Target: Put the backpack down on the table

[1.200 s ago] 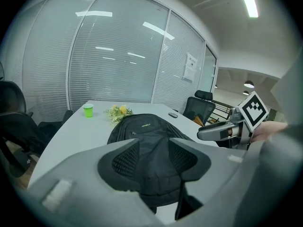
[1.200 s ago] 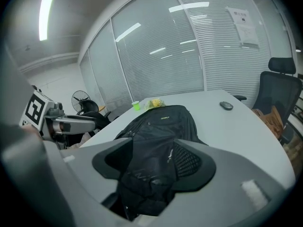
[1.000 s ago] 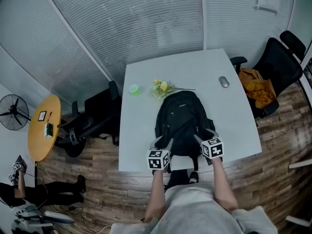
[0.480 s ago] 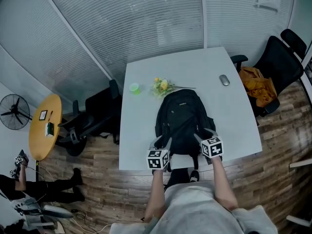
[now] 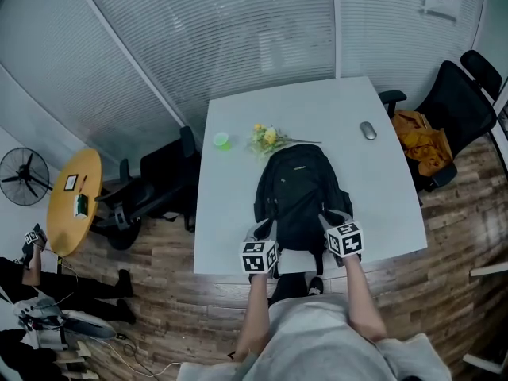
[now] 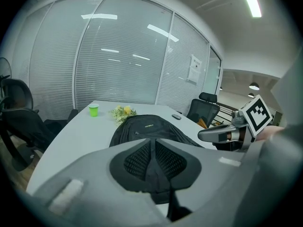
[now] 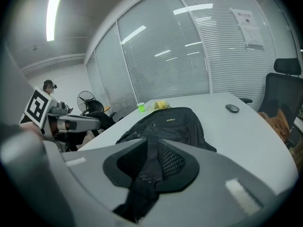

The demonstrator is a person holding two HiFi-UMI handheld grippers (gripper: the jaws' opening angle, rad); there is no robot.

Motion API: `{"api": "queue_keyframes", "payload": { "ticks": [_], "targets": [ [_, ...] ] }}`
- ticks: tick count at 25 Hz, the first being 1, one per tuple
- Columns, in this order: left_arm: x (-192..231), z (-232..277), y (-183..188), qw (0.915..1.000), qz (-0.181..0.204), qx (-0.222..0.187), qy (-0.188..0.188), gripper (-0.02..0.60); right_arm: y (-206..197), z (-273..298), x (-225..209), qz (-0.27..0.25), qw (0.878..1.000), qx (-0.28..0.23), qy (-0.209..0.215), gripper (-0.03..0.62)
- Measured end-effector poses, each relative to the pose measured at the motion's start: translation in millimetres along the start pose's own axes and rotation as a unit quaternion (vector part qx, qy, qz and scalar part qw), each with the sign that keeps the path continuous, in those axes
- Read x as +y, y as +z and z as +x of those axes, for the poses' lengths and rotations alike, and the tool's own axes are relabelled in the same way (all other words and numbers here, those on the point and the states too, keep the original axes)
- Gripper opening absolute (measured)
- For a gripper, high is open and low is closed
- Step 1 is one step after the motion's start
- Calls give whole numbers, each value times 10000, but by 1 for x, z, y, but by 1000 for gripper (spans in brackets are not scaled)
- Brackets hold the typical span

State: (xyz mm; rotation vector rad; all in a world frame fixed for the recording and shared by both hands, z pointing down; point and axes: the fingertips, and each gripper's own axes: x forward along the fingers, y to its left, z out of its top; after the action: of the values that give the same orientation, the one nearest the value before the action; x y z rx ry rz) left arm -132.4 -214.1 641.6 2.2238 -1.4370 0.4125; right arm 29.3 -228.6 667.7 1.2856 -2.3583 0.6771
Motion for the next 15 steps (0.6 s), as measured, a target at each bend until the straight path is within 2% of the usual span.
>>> {"api": "queue_keyframes", "payload": {
  "ticks": [3, 5, 11, 15],
  "targets": [
    [0, -2, -2, 10000, -8, 27, 5, 8, 1, -3, 2, 22, 10000, -55, 58, 1],
    [3, -1, -5, 10000, -40, 56, 33, -12, 2, -3, 2, 20, 9999, -63, 83, 0],
    [3, 1, -8, 9999, -65, 80, 22, -12, 2, -5, -3, 28, 10000, -73, 14, 0],
    [-3, 2, -6, 9999, -39, 59, -151, -12, 0, -4, -2, -50, 10000, -14, 37, -2]
  ]
}}
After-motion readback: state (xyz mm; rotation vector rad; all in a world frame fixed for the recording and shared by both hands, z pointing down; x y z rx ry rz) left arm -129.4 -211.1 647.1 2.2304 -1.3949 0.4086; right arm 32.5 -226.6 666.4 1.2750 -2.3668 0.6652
